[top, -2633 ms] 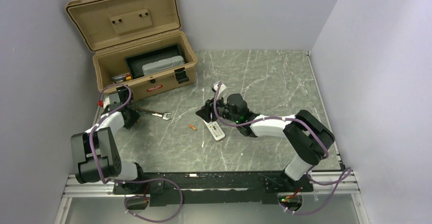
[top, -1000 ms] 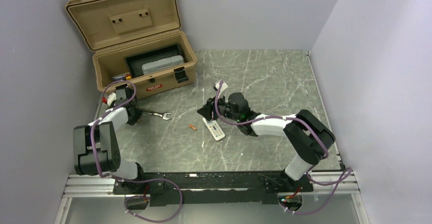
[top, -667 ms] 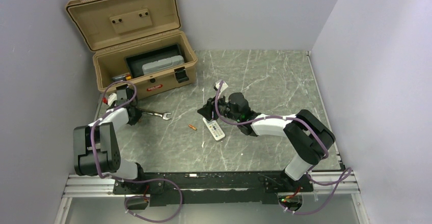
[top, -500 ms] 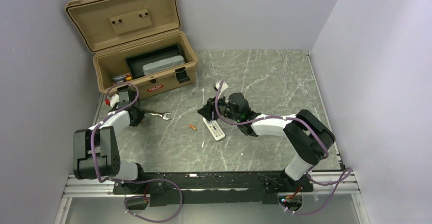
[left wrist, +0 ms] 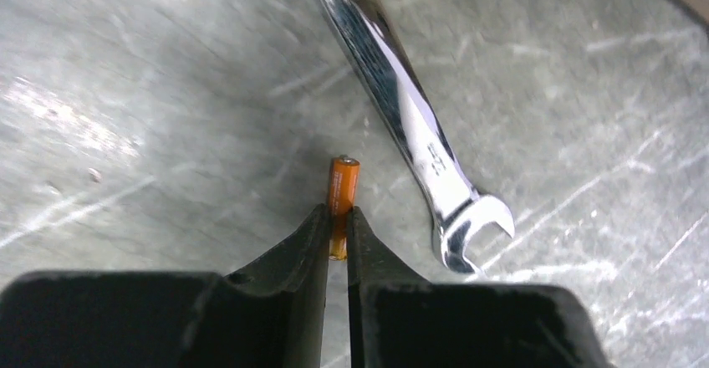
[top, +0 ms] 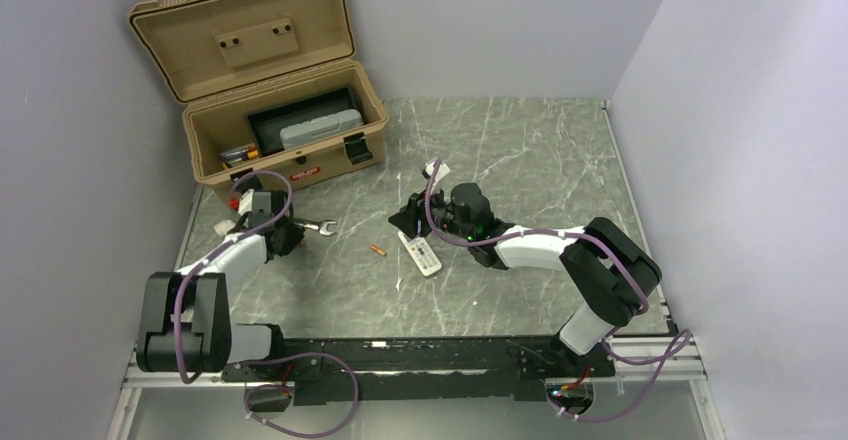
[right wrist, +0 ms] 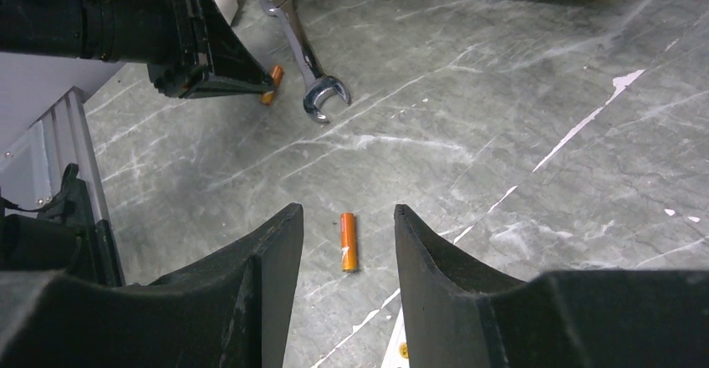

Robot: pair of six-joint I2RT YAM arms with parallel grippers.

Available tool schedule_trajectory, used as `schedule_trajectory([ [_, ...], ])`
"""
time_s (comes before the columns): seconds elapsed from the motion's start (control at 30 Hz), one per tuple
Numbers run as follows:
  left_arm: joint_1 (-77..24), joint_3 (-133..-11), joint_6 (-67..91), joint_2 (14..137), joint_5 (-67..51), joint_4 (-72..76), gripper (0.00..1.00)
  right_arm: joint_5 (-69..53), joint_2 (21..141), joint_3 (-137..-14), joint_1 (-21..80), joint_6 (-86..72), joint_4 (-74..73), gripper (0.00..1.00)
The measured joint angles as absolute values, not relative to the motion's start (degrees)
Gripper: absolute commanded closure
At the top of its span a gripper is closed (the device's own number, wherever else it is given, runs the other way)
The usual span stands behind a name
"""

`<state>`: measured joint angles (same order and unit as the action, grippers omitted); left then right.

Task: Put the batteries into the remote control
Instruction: Move the battery to the center of the board.

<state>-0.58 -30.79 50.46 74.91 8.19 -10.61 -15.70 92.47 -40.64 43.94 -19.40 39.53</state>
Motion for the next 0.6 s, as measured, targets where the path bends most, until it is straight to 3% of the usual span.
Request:
schedule_trajectory([
  [0.6,-19.4,-30.1,58.2,74.4,7.6,-10.8,0.83,-15.7,90.8,-40.6,43.9,-20.1,39.2,0.53],
])
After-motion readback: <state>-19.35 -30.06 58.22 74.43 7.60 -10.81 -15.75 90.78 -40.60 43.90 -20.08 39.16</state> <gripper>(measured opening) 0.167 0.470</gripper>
